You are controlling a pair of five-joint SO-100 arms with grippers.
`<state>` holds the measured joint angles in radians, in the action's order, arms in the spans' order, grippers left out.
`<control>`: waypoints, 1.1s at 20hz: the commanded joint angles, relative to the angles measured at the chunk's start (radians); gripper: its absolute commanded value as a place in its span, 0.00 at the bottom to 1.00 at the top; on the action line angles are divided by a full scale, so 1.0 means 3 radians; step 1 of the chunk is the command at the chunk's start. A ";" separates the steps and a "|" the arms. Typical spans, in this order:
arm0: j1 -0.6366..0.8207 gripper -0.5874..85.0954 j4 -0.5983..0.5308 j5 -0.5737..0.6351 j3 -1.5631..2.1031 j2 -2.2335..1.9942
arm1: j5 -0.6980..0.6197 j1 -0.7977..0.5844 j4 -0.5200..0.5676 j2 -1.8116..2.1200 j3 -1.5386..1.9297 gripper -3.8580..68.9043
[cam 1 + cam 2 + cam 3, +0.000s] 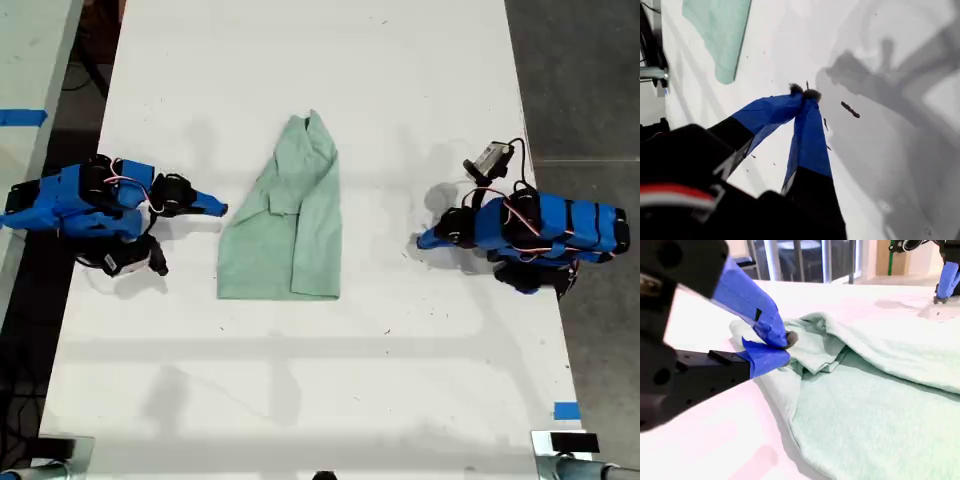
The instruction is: Fold t shirt
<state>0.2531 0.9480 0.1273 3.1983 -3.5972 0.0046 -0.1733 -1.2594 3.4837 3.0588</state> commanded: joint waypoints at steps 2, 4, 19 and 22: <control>-0.0015 0.01 -0.0005 -0.0072 0.0046 -0.0031 | 0.0051 -0.0036 -0.0031 0.0046 0.0189 0.05; -0.0036 0.01 0.0066 -0.0363 -0.0020 0.0020 | 0.0066 -0.0036 -0.0036 0.0046 0.0189 0.05; -0.0716 0.04 -0.0082 -0.1053 -0.2286 0.5026 | 0.0072 -0.0041 -0.0046 0.0046 0.0189 0.05; -0.0767 0.01 0.0414 -0.1064 -0.3242 0.5931 | 0.0072 -0.0041 -0.0046 0.0046 0.0189 0.05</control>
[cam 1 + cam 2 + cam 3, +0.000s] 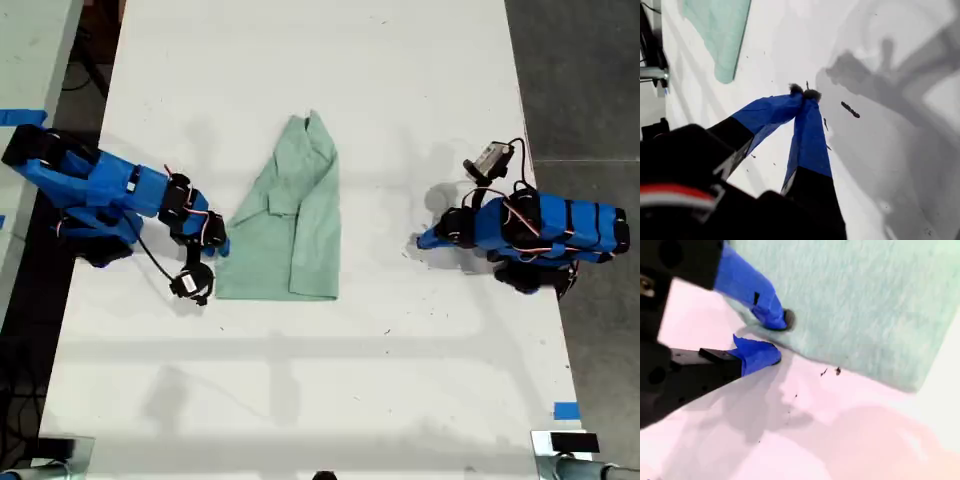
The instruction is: Fold t shirt
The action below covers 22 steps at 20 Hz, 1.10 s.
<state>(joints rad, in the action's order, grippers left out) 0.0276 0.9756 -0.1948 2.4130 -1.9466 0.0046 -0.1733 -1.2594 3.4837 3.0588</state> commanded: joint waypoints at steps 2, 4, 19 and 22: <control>0.0036 0.01 0.0619 0.0087 -0.1273 0.0849 | 0.0072 -0.0041 -0.0046 0.0046 0.0189 0.05; 0.0041 0.01 0.1150 0.0072 -0.2045 0.1115 | 0.0072 -0.0041 -0.0046 0.0046 0.0189 0.05; 0.0414 0.20 0.1289 0.0900 -0.4909 0.2756 | 0.0046 -0.0041 -0.0046 0.0046 0.0189 0.05; 0.0455 0.01 0.1539 0.0920 -0.4888 0.2751 | 0.0041 -0.0041 -0.0046 0.0046 0.0189 0.05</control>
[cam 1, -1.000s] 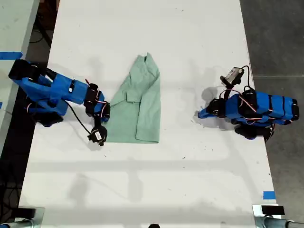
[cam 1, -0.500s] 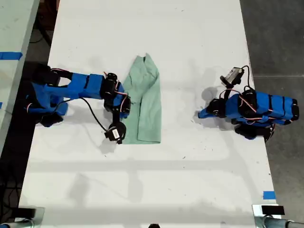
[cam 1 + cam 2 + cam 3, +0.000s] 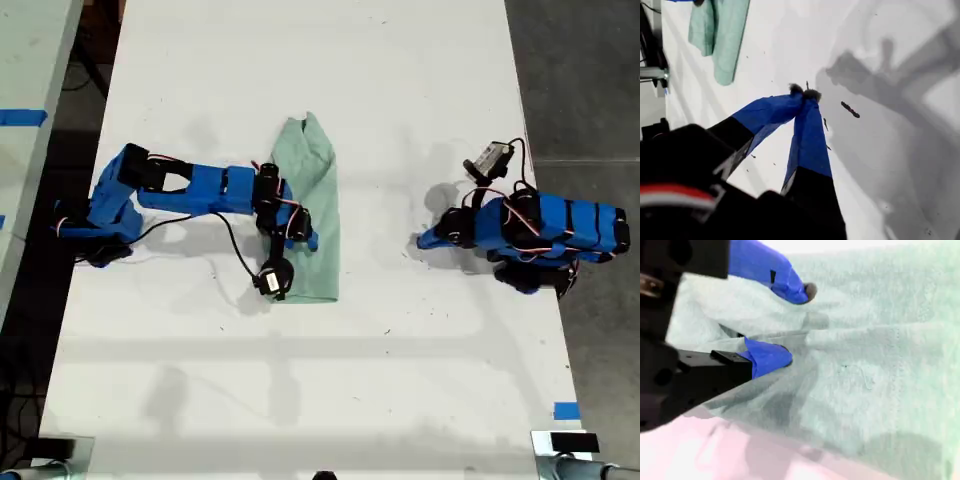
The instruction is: Fold t shirt
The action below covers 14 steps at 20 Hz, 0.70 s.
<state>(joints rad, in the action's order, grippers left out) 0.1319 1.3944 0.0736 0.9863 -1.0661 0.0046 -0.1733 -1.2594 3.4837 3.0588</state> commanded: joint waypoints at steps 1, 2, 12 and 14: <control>0.0077 0.00 0.0276 0.0010 -0.0082 -0.0414 | 0.0036 -0.0041 -0.0046 0.0046 0.0189 0.05; 0.0041 0.00 0.0337 -0.0036 0.0036 -0.0741 | 0.0036 -0.0041 -0.0046 0.0046 0.0189 0.05; 0.0148 0.00 -0.2076 -0.0583 0.5809 -0.5931 | 0.0041 -0.0041 -0.0046 0.0046 0.0189 0.05; 0.0174 0.00 -0.2219 -0.0583 0.6550 -0.6371 | 0.0046 -0.0041 -0.0046 0.0046 0.0189 0.05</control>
<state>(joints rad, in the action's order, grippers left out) 0.1595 0.8053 -0.0798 2.6737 -2.7918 0.0046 -0.1733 -1.2594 3.4837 3.0588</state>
